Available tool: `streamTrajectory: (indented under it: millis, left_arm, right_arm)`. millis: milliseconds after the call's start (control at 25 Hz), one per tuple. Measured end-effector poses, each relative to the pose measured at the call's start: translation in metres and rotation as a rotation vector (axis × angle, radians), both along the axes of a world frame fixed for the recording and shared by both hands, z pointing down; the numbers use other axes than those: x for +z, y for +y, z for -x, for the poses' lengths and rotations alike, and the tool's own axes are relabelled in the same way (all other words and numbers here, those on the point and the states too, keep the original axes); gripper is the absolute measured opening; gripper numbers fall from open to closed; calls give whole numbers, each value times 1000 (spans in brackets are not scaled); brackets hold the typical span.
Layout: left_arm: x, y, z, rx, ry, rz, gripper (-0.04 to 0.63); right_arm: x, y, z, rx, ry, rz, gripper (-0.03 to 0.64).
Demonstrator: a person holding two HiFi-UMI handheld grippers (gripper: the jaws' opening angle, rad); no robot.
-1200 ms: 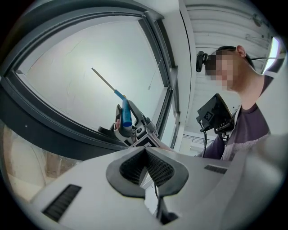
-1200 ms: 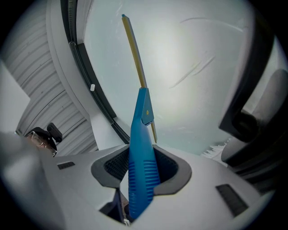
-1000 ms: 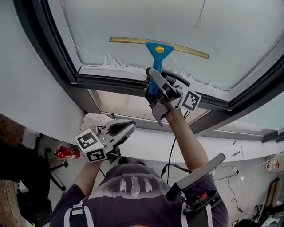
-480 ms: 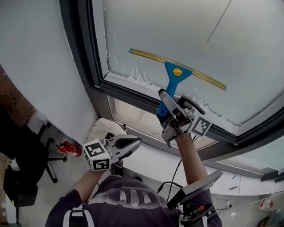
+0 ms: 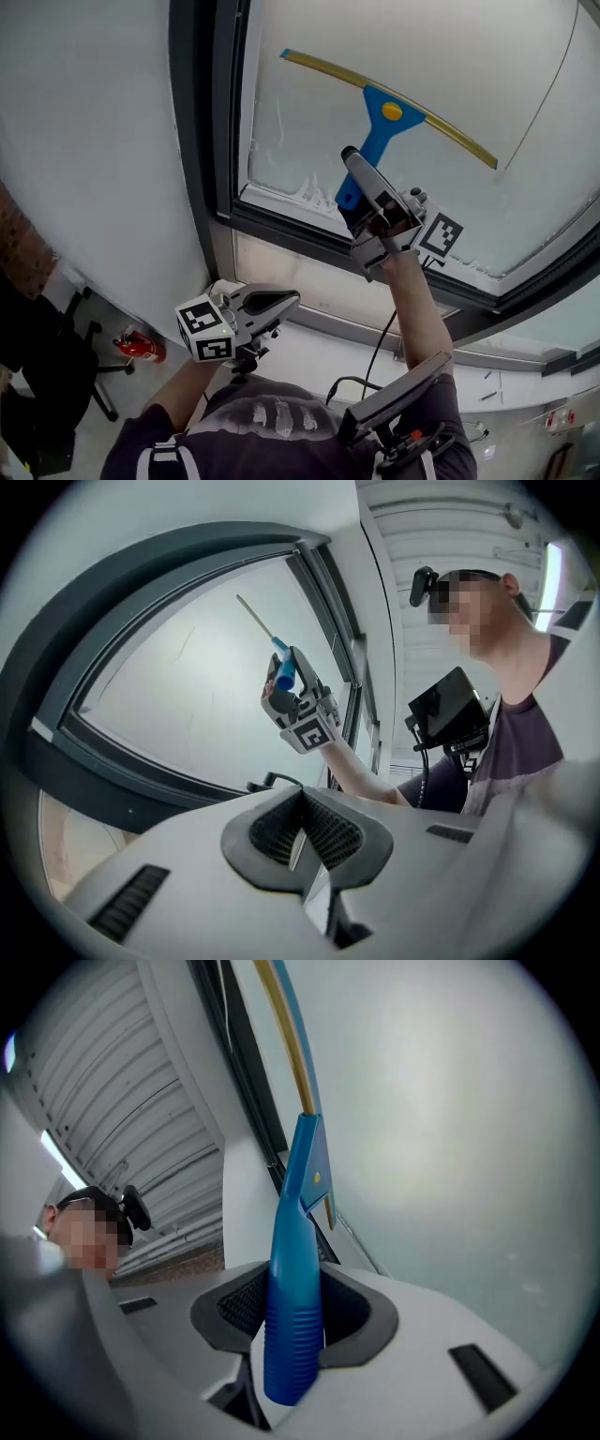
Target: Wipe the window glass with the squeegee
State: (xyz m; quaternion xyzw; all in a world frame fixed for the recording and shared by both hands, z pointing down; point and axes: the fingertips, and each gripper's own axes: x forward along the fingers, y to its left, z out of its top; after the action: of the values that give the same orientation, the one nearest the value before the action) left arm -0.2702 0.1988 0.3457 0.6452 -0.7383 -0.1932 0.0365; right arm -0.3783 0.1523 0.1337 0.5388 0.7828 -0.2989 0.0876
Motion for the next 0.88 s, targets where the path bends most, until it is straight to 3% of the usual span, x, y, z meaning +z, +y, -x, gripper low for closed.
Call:
streamTrajectory:
  millis: [440,880]
  left_arm:
    - [-19,39,26,123,-37,-57,5]
    - [11,44,23,131,-21,-79,6]
  right_arm:
    - [-111,30,38,53,-159,-61,133]
    - [-118,47,49,-11,-200,-124,133]
